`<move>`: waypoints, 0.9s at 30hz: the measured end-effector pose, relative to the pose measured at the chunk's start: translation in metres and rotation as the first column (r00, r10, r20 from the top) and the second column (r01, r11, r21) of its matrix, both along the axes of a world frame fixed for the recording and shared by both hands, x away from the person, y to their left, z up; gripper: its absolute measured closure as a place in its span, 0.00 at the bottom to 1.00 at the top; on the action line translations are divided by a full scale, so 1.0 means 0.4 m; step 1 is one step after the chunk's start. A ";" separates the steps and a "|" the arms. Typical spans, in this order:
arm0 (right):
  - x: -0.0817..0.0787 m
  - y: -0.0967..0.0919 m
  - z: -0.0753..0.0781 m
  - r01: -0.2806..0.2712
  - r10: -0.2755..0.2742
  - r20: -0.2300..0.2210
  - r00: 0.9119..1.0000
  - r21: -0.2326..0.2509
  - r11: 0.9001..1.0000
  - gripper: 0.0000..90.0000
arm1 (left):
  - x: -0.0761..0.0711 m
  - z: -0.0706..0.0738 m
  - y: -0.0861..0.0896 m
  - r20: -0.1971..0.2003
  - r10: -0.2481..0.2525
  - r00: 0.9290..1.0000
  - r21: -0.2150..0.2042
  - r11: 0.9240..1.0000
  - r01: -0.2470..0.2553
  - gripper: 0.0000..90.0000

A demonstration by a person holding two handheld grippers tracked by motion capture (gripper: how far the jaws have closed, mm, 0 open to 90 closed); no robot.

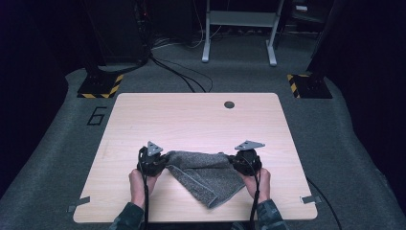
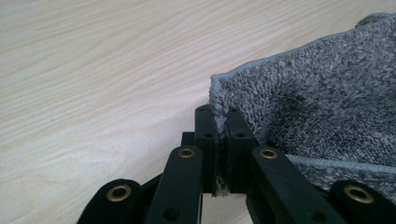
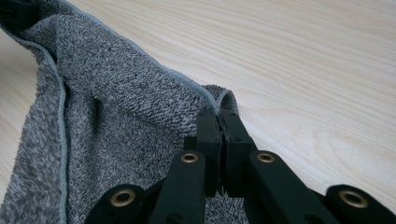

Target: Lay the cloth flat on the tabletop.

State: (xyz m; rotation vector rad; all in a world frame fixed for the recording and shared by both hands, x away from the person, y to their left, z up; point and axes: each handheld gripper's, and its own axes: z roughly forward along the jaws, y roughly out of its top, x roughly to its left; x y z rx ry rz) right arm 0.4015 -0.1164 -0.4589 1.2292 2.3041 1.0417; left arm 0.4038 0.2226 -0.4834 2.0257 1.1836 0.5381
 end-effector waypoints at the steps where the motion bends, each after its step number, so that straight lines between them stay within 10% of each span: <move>1: 0.005 0.001 -0.002 0.006 -0.006 -0.005 1.000 0.000 1.000 0.98 | 0.012 -0.004 0.000 -0.011 0.001 1.000 -0.003 1.000 -0.001 0.96; 9: 0.163 0.000 0.007 0.050 -0.049 0.016 0.999 -0.034 0.998 0.99 | 0.143 0.004 -0.004 -0.036 -0.002 0.999 0.048 0.999 0.004 0.96; 13: 0.246 -0.003 0.070 0.082 -0.081 0.043 0.996 -0.031 0.996 0.99 | 0.245 0.108 -0.008 0.037 0.018 0.999 0.078 0.997 -0.021 0.96; 14: 0.280 -0.003 0.144 0.088 -0.085 0.097 0.992 -0.026 0.996 0.99 | 0.274 0.196 -0.008 0.104 0.026 0.994 0.071 0.997 -0.034 0.96; 20: 0.242 0.006 0.379 0.057 -0.059 0.312 0.948 0.014 0.998 0.99 | 0.221 0.390 -0.015 0.320 -0.021 0.947 0.071 0.997 -0.002 0.96; 24: 0.163 0.004 0.391 0.014 -0.016 0.377 0.926 0.007 1.000 0.98 | 0.156 0.357 -0.008 0.348 -0.051 0.936 0.062 0.998 0.032 0.95; 27: 0.103 -0.005 0.331 -0.019 0.016 0.359 0.933 0.004 1.000 0.98 | 0.113 0.310 -0.011 0.344 -0.074 0.936 0.065 0.996 0.055 0.95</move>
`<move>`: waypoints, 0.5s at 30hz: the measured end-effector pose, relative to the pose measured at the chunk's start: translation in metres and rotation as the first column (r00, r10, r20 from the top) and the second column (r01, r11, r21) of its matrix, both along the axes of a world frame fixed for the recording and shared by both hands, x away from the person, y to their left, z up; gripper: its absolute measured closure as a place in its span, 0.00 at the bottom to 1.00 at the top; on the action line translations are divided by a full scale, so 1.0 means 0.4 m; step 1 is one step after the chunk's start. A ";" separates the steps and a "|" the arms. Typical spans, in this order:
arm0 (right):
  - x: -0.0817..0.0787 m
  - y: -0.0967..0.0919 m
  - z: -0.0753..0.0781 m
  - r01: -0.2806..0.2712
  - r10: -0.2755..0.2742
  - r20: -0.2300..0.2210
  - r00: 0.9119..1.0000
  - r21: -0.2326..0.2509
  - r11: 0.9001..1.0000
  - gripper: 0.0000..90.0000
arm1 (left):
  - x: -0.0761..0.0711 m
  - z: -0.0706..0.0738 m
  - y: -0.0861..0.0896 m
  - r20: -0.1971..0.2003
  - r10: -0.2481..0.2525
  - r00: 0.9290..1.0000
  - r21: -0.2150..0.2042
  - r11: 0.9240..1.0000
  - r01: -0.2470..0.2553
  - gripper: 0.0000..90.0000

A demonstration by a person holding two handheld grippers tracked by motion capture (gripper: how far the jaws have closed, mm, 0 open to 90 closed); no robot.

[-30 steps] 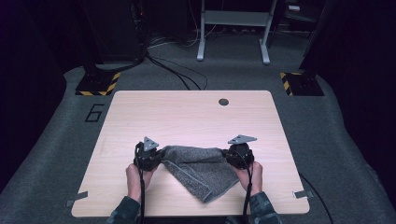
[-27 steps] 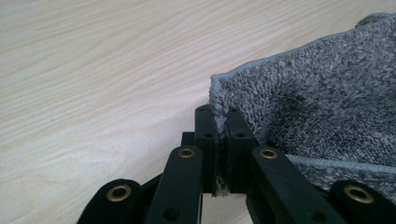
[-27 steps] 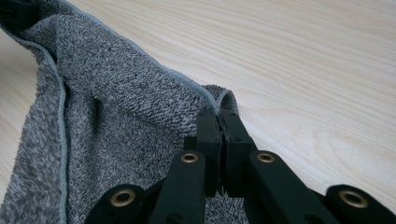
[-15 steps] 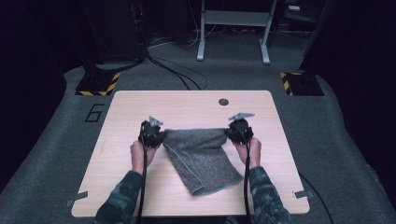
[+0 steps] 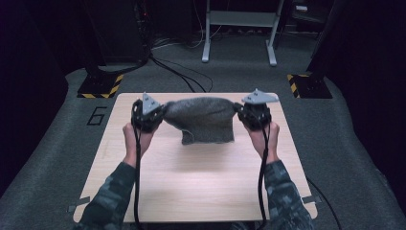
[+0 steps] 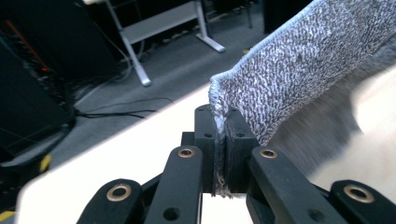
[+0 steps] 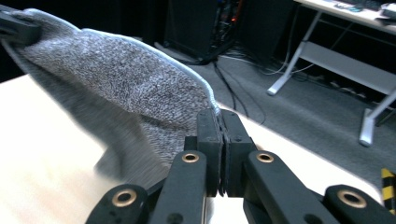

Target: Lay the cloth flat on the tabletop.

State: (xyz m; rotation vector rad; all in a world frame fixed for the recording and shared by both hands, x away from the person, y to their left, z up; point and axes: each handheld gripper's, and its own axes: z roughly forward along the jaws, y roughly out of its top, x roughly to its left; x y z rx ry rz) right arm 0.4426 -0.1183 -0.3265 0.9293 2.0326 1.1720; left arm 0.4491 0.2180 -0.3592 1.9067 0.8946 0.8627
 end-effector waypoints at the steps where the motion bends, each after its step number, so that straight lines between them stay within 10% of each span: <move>1: -0.019 -0.001 -0.028 0.001 -0.001 -0.011 1.000 -0.009 1.000 0.98 | -0.047 -0.052 -0.008 -0.020 -0.029 0.999 0.007 1.000 0.030 0.95; 8: -0.117 -0.023 -0.207 -0.005 0.001 -0.158 0.987 -0.028 1.000 0.98 | -0.138 -0.204 -0.021 -0.129 -0.070 0.989 0.008 0.997 0.072 0.95; 15: -0.176 -0.050 -0.355 0.003 -0.003 -0.307 0.952 -0.001 1.000 0.98 | -0.194 -0.331 -0.028 -0.255 -0.074 0.964 -0.009 0.997 0.074 0.92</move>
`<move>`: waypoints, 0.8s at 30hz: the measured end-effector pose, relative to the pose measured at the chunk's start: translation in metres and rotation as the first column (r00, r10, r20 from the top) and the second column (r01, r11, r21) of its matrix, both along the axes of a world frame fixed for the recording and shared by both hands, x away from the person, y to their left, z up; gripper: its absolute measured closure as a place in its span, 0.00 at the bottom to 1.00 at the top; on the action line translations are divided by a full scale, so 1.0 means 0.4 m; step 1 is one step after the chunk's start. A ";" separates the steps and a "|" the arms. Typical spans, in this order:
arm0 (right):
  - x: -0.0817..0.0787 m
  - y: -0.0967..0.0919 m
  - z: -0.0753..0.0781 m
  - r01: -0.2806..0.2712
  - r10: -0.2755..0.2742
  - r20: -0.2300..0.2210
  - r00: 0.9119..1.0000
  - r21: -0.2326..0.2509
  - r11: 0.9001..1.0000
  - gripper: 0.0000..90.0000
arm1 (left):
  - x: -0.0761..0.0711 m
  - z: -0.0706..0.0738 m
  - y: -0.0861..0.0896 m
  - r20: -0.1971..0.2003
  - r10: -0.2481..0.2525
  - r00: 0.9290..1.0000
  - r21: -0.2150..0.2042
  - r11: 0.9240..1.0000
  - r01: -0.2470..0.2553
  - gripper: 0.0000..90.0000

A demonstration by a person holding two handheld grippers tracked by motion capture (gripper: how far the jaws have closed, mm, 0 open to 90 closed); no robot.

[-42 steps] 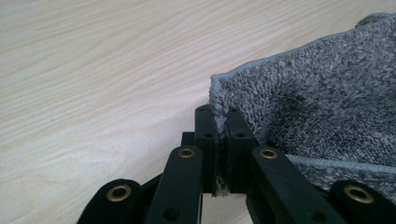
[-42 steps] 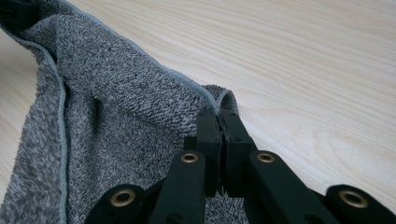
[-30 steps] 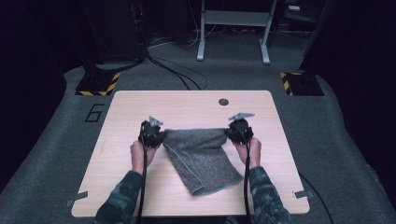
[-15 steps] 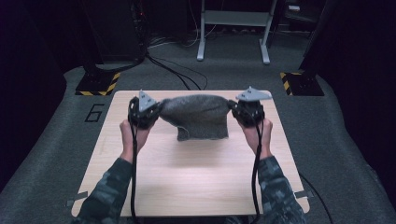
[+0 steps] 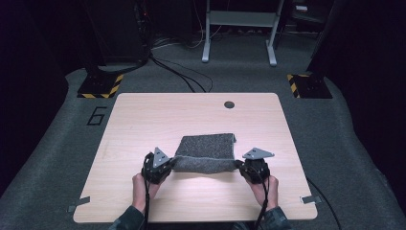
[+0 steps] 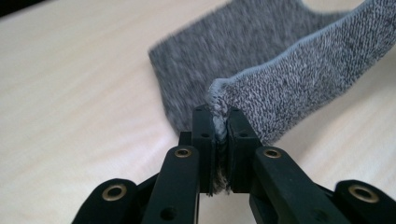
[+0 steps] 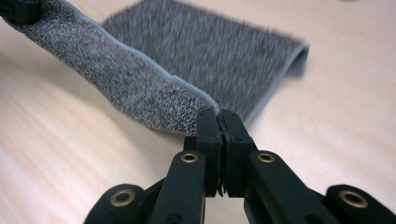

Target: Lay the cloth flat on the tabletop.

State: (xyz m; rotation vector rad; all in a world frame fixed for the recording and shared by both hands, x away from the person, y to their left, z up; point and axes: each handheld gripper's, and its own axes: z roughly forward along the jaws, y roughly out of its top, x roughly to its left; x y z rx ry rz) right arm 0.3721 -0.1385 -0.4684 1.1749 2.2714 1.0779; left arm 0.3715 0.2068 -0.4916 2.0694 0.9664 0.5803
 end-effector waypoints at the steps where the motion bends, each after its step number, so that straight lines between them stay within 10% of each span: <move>1: -0.007 -0.004 -0.013 0.004 -0.004 -0.012 1.000 0.001 1.000 0.97 | -0.005 -0.006 0.002 -0.013 0.000 1.000 -0.007 1.000 -0.001 0.92; 24: -0.051 -0.023 -0.086 0.033 -0.036 -0.095 0.995 -0.025 0.999 0.98 | -0.054 -0.065 0.014 -0.109 -0.016 0.994 -0.007 1.000 0.016 0.91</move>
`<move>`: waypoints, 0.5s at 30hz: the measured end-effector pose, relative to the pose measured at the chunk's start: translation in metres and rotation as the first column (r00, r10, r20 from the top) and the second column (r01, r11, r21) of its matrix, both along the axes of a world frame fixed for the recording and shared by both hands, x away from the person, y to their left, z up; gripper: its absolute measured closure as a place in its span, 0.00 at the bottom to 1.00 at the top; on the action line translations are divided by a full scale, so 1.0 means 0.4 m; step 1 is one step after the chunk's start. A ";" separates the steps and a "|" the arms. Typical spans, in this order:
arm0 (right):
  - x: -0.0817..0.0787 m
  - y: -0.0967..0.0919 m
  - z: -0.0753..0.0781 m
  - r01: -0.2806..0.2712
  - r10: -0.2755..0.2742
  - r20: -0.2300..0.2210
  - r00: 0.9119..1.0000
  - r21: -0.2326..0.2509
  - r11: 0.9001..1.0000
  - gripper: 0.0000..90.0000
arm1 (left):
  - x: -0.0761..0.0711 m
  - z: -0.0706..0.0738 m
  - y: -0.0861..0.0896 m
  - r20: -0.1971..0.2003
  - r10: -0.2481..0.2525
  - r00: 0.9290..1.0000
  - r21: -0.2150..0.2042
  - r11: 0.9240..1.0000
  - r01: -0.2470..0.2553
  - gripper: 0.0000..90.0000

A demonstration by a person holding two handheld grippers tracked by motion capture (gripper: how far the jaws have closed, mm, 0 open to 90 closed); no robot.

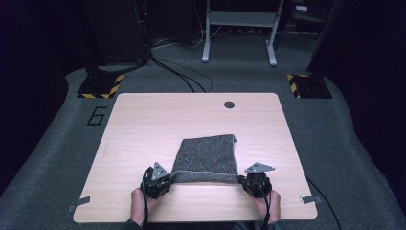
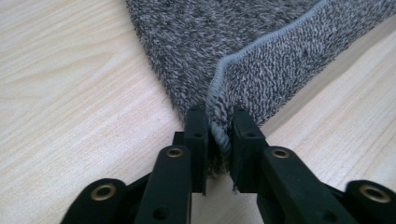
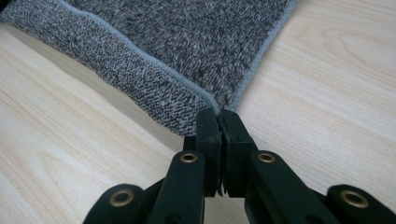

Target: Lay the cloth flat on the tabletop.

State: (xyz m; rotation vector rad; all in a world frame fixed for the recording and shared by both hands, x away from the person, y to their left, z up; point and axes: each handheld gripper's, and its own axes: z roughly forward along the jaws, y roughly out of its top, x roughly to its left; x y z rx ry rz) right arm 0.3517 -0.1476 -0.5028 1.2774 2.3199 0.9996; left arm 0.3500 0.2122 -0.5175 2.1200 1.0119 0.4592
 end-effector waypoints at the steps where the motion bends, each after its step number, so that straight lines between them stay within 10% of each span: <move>1: 0.001 -0.001 0.002 -0.006 0.006 0.004 1.000 -0.001 1.000 0.98 | 0.001 0.002 0.001 0.002 -0.007 1.000 0.001 1.000 0.007 0.92; 9: 0.020 0.006 0.033 -0.002 0.002 0.026 1.000 -0.002 1.000 0.98 | 0.019 0.012 0.012 -0.030 0.008 1.000 -0.025 1.000 -0.009 0.96; 15: 0.100 0.002 0.069 0.018 -0.018 0.048 0.999 0.009 1.000 0.98 | 0.111 0.058 0.023 -0.015 0.034 0.999 -0.025 0.999 -0.034 0.97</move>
